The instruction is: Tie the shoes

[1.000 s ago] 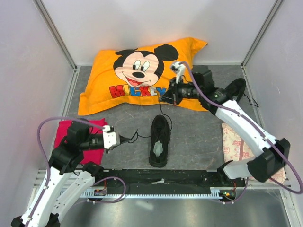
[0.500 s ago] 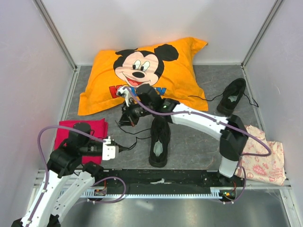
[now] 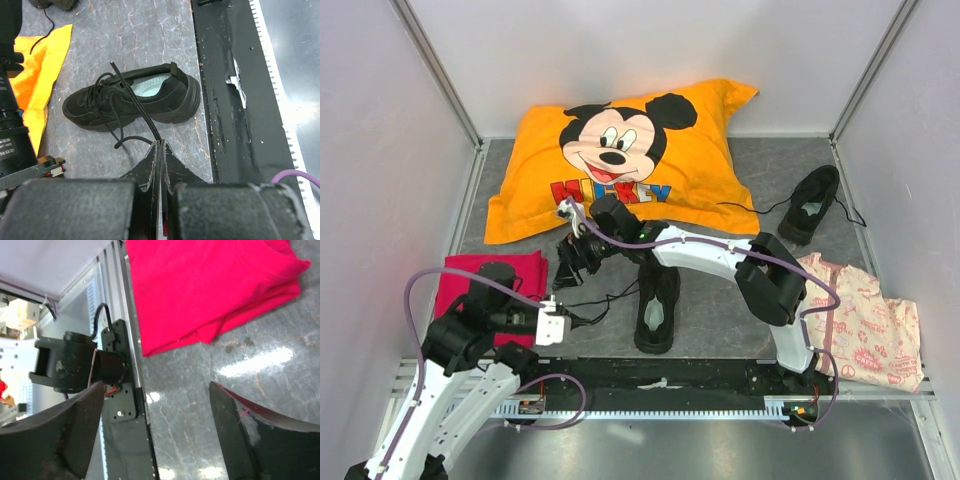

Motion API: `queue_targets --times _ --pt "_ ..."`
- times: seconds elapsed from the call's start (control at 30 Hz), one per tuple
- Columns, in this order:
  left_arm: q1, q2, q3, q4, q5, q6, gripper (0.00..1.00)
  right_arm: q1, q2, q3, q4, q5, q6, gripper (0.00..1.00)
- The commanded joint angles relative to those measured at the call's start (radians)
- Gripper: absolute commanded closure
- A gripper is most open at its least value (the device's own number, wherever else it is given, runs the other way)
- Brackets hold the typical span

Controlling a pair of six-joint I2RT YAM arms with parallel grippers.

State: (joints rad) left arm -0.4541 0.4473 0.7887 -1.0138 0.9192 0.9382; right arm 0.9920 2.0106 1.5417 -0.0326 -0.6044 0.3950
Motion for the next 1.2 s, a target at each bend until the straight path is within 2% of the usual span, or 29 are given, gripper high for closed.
queue_targets --times 0.0,0.17,0.3,0.33,0.4,0.47,0.5,0.6,0.73,0.83,0.9,1.07,1.17 --pt "-0.001 0.033 0.014 0.04 0.04 0.03 0.99 -0.032 -0.065 0.057 0.042 -0.055 -0.024 0.02" --pt "-0.001 0.1 0.047 0.145 0.037 -0.074 0.98 -0.163 -0.165 0.074 -0.001 -0.121 -0.036 0.02" --pt "-0.001 0.206 0.075 0.38 -0.017 -0.283 0.98 -0.317 -0.286 0.014 -0.062 -0.163 -0.103 0.02" --pt "-0.001 0.235 0.095 0.488 -0.038 -0.39 0.99 -0.375 -0.332 -0.015 -0.113 -0.163 -0.123 0.02" --pt "-0.003 0.355 0.147 0.569 -0.109 -0.526 0.98 -0.426 -0.407 -0.06 -0.156 -0.178 -0.191 0.02" --pt "-0.001 0.453 0.194 0.652 -0.181 -0.602 0.98 -0.484 -0.466 -0.135 -0.213 -0.186 -0.281 0.02" --pt "-0.001 0.55 0.245 0.67 -0.209 -0.674 0.98 -0.496 -0.521 -0.176 -0.236 -0.173 -0.316 0.02" --pt "-0.003 0.719 0.337 0.708 -0.261 -0.784 0.99 -0.506 -0.611 -0.222 -0.351 -0.124 -0.476 0.02" --pt "-0.001 0.884 0.395 0.757 -0.333 -0.883 0.98 -0.506 -0.661 -0.246 -0.487 -0.08 -0.565 0.02" --pt "-0.001 0.973 0.414 0.797 -0.324 -0.927 0.98 -0.506 -0.676 -0.272 -0.555 -0.072 -0.611 0.02" --pt "-0.001 1.007 0.415 0.845 -0.315 -0.995 0.98 -0.506 -0.693 -0.305 -0.57 -0.075 -0.628 0.05" --pt "-0.023 1.097 0.426 0.889 -0.315 -1.03 0.99 -0.481 -0.701 -0.336 -0.587 -0.094 -0.676 0.16" --pt "-0.021 1.155 0.438 0.874 -0.364 -1.049 0.99 -0.389 -0.678 -0.324 -0.587 -0.033 -0.711 0.19"
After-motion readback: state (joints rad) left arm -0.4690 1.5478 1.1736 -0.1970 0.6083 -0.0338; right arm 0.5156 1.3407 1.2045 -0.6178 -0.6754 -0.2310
